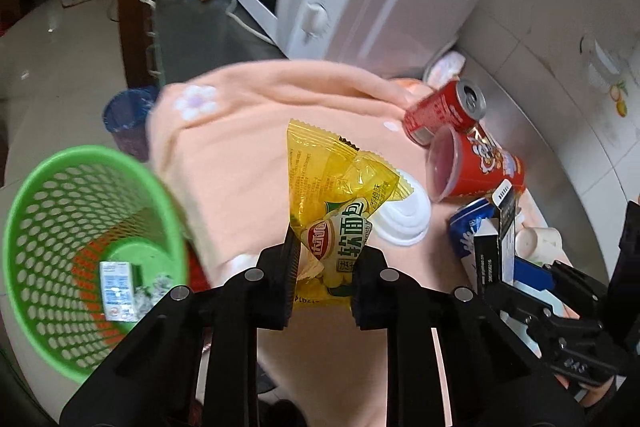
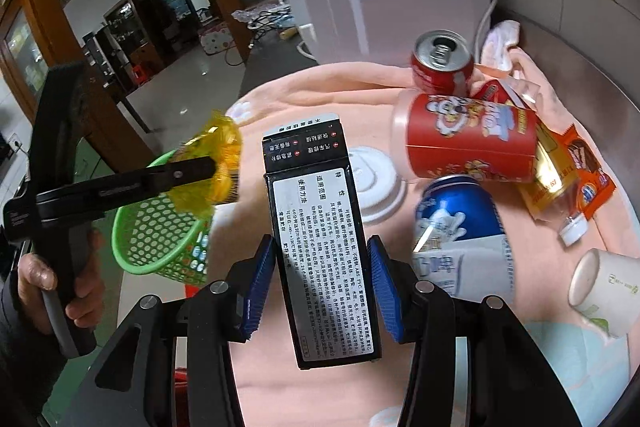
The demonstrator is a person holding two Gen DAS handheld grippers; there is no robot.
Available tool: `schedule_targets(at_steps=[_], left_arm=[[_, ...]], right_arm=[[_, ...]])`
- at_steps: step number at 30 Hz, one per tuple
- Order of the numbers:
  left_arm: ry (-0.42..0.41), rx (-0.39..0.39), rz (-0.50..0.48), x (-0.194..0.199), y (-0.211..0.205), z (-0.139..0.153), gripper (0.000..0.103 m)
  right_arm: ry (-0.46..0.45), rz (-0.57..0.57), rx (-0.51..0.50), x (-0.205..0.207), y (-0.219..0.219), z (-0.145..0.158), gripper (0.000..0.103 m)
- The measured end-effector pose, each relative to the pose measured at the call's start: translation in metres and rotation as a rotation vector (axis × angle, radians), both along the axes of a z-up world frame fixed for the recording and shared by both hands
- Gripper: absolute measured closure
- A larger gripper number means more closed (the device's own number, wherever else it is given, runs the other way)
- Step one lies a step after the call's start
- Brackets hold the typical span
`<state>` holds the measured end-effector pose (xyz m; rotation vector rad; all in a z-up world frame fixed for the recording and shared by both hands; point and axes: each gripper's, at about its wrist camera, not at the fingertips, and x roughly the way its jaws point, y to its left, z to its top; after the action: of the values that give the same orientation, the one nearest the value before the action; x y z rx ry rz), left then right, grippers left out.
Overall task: Collect trash
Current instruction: 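Carry the chip bag into the basket and open the left tool while the right tool carries the box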
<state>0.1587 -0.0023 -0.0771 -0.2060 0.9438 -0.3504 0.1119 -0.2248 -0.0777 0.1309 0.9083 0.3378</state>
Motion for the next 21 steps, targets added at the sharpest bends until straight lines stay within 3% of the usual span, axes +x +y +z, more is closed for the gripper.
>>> schedule_targets(at_steps=[11, 21], left_arm=[[-0.068, 0.105, 0.165, -0.033, 0.074, 0.020, 0.082], [0.025, 0.154, 0.344, -0.037, 0.143, -0.005, 0.079]], right_arm=[[-0.020, 0.086, 0.024, -0.001, 0.044, 0.012, 0.057], [-0.024, 0.155, 0.033, 0.010, 0.077, 0.017, 0.057]])
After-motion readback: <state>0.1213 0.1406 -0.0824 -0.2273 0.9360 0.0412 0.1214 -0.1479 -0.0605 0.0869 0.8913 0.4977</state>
